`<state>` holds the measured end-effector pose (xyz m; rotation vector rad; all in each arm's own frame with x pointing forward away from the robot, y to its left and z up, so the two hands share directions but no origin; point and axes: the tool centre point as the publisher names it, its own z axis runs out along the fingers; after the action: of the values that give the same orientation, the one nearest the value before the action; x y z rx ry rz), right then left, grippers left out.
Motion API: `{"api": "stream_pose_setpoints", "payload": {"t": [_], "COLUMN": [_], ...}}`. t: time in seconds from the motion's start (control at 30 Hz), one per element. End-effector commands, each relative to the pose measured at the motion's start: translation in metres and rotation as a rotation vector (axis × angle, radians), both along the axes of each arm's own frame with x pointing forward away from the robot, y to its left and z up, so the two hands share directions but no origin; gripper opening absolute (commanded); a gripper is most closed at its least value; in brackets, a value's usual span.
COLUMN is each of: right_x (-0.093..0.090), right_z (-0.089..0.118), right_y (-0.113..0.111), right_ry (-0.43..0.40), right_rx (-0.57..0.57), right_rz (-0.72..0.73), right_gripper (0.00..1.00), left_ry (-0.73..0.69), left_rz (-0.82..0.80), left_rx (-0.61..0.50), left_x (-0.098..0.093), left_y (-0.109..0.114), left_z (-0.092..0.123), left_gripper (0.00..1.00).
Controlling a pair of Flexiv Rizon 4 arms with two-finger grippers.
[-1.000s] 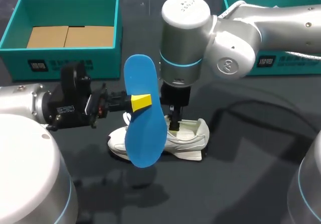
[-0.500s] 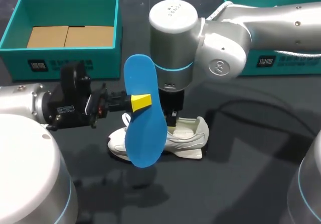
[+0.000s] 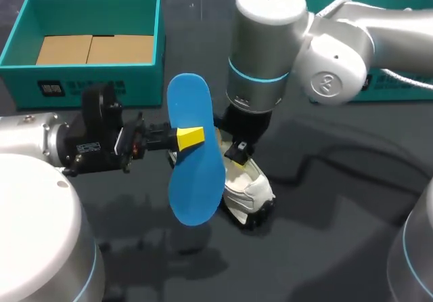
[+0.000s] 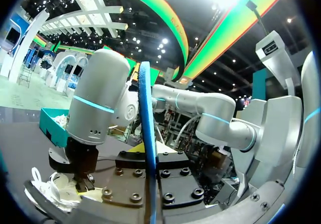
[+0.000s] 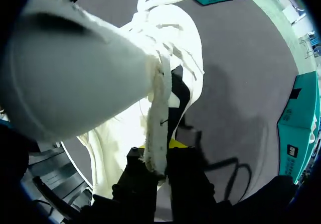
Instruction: Take the shoe out of the shoebox, open the shoe tongue, remove and reinsert the insole, then place the shoe into the shoebox
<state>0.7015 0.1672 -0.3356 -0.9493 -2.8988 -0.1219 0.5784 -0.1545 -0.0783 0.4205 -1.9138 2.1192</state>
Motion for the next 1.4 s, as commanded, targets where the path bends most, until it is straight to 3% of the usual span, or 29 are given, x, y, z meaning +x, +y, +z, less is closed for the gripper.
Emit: {"api": "stream_pose_setpoints", "payload": {"t": [0.03,0.37,0.57,0.83,1.17,1.4], "right_x": [-0.003,-0.003,-0.011,-0.024,-0.027,-0.023], "right_z": [0.002,0.002,-0.006,-0.008,-0.015,-0.020], "right_y": [-0.014,-0.014,-0.012,-0.002,-0.005,-0.012], "right_ry": [-0.011,-0.011,0.060,0.022,-0.008,0.010], "right_rx": [0.084,0.084,0.094,0.107,0.131,0.139], "right_rz": [-0.075,-0.075,-0.432,-0.655,-0.767,-0.741], "right_gripper": [0.00,0.00,0.00,0.00,0.00,0.00], "left_ry": [0.000,0.000,0.000,0.000,0.000,0.000], "left_rz": [0.003,0.003,0.003,0.003,0.003,0.003], "left_rx": [-0.002,-0.002,-0.002,-0.002,-0.002,-0.002], "left_x": [-0.001,-0.001,-0.001,-0.001,-0.001,-0.001], "left_y": [-0.001,-0.001,-0.001,-0.001,-0.001,-0.001], "left_z": [-0.001,-0.001,-0.001,-0.001,-0.001,-0.001], "left_gripper": [0.00,0.00,0.00,0.00,0.00,0.00]}}
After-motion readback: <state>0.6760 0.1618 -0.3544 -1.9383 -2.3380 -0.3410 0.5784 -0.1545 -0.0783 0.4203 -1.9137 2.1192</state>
